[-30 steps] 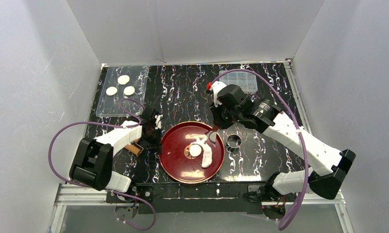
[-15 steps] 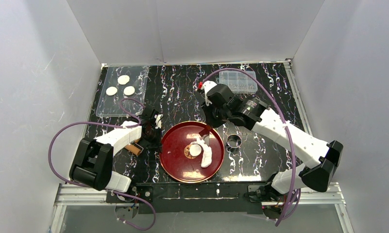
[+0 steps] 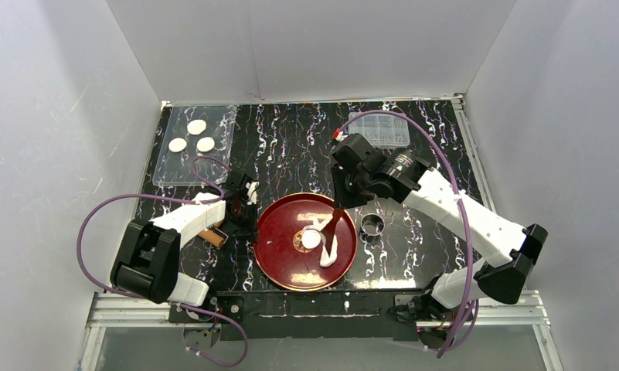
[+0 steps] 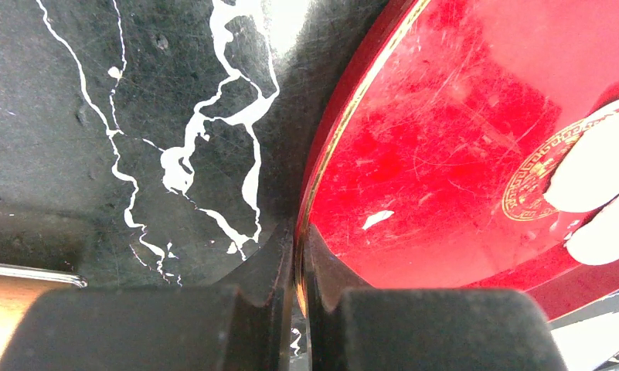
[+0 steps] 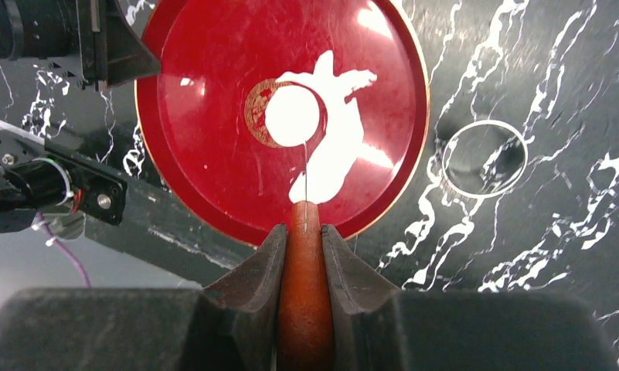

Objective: Roll out the dumpling wrappers from the dough
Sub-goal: Remove the dumpling wrapper from the work surface.

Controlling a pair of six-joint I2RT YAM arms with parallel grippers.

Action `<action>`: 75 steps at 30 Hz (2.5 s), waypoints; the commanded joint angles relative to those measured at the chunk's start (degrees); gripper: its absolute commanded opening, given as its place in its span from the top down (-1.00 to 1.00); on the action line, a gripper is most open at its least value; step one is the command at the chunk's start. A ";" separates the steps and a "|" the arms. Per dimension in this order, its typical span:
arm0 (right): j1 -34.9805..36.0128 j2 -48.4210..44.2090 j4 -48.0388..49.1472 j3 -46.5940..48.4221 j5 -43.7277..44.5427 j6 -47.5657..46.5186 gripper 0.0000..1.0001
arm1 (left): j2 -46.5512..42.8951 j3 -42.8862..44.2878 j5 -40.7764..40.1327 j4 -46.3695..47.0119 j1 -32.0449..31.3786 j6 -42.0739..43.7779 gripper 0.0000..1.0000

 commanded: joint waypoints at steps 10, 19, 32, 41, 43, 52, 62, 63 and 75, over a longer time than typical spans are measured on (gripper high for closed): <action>2.61 -9.19 15.25 -12.47 -19.25 -5.44 0.97 | -1.50 -0.55 -2.47 -0.05 -0.08 1.46 1.00; 5.02 -2.84 2.23 -2.98 -14.93 -19.28 0.97 | -1.77 -0.74 -2.45 0.23 -0.04 1.39 1.00; 10.49 -5.51 12.63 -7.18 -20.69 -46.50 0.97 | -1.90 -0.78 -3.03 0.65 -0.05 1.56 1.00; 12.98 -0.27 10.83 -5.79 -23.73 -50.66 0.97 | -1.92 -0.95 -2.87 0.72 -0.04 1.54 1.00; 13.25 0.45 10.35 -6.27 -23.33 -51.02 0.97 | -1.88 -1.05 -3.05 0.81 -0.05 1.53 1.00; 13.75 -0.63 14.96 -14.33 -15.73 -53.50 0.97 | -1.82 -1.15 -3.20 1.12 -0.04 1.49 1.00; 13.75 -3.15 11.95 -17.39 -13.75 -53.78 0.97 | -1.63 -0.98 -3.30 1.20 -0.04 1.61 1.00; 13.67 -3.33 11.63 -17.10 -13.08 -54.13 0.97 | -1.62 -0.97 -3.34 1.21 -0.03 1.65 1.00; 13.47 -4.50 6.78 -17.07 -6.53 -56.43 0.97 | -1.07 -0.60 -3.65 0.75 -0.04 1.91 1.00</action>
